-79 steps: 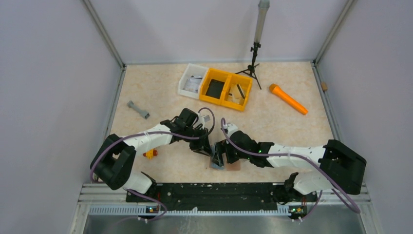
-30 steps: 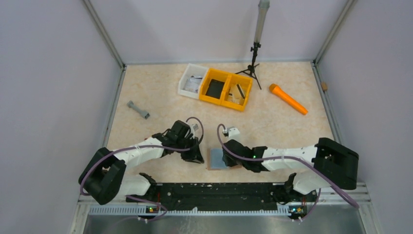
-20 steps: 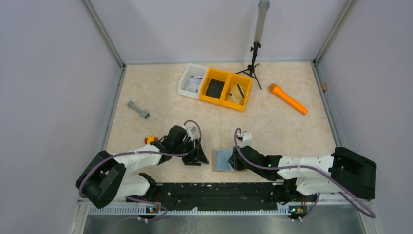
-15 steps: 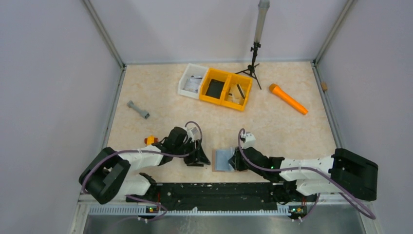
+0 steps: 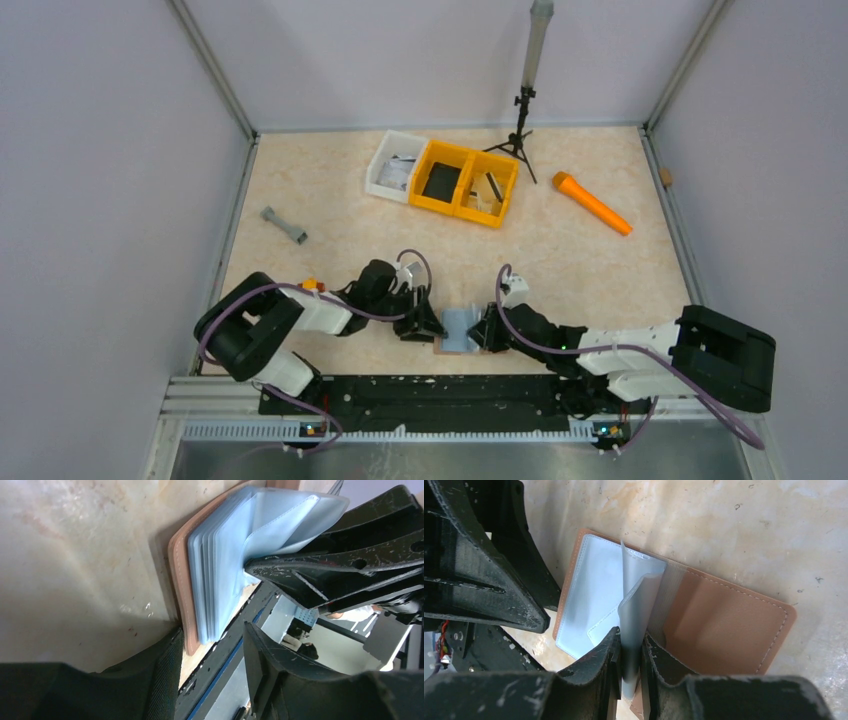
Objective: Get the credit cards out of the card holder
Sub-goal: Remove the credit card from the card holder.
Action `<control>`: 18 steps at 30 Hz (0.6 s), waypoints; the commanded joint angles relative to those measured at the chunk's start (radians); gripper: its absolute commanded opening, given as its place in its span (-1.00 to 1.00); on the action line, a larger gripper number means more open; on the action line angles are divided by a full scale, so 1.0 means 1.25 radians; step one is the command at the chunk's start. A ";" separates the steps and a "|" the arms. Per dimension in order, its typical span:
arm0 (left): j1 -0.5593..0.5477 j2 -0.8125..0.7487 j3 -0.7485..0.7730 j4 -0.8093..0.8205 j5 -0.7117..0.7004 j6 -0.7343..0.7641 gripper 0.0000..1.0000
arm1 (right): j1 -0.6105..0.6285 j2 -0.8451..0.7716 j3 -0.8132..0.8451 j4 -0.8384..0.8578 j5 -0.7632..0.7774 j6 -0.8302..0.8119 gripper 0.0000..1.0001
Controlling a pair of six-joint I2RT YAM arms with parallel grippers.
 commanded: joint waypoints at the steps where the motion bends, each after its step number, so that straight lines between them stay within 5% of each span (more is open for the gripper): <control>1: -0.006 0.061 -0.001 0.093 -0.013 -0.005 0.03 | -0.008 0.005 -0.022 0.020 -0.029 0.013 -0.63; 7: -0.006 0.053 -0.052 0.276 0.008 -0.058 -0.03 | -0.011 -0.005 -0.037 0.040 -0.042 0.025 -0.63; 11: -0.005 0.035 -0.062 0.327 0.020 -0.077 -0.51 | -0.012 -0.011 -0.038 0.051 -0.047 0.030 -0.63; 18: -0.004 0.000 -0.071 0.317 0.019 -0.065 -1.00 | -0.012 -0.015 -0.039 0.055 -0.050 0.034 -0.59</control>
